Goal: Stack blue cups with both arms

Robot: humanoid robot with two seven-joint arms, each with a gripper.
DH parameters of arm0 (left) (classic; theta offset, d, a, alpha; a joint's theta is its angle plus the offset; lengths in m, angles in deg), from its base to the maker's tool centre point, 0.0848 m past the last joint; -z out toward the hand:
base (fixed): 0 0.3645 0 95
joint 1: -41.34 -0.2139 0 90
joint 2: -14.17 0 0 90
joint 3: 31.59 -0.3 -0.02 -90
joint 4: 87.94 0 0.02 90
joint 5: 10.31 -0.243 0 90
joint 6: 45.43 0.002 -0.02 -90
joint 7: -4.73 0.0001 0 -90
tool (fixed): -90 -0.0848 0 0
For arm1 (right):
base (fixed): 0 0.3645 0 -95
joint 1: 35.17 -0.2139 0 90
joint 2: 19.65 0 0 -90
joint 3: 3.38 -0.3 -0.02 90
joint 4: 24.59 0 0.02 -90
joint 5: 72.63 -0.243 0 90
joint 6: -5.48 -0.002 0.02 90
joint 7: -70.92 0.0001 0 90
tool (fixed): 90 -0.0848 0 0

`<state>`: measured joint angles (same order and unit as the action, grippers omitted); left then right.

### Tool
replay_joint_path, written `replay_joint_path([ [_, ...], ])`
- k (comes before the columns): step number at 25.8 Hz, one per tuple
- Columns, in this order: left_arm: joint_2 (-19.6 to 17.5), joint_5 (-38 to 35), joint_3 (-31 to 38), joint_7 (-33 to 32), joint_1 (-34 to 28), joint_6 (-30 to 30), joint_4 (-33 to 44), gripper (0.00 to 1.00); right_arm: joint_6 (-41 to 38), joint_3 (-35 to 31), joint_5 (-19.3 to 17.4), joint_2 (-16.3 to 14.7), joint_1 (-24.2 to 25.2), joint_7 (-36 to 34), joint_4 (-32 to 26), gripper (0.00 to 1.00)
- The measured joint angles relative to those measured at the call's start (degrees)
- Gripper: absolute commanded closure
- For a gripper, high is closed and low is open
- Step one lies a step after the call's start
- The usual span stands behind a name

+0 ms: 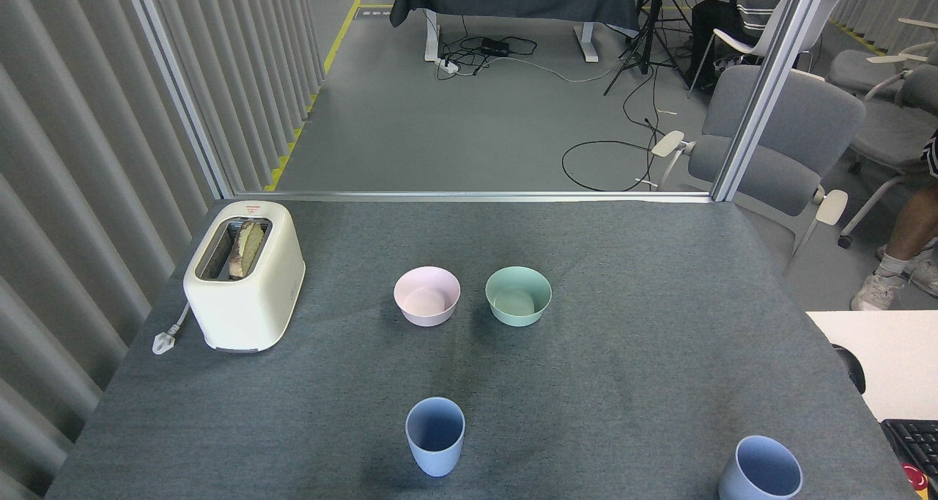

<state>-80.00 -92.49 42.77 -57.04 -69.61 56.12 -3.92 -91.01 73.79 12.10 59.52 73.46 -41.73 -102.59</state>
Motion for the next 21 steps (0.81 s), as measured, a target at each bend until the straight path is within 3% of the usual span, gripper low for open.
replay_joint_path([
  [21,0.0,0.0,0.0,0.1,0.0,0.1,0.0,0.0,0.2,0.8,-0.1,-1.1,-3.5,0.5,2.2,0.0],
])
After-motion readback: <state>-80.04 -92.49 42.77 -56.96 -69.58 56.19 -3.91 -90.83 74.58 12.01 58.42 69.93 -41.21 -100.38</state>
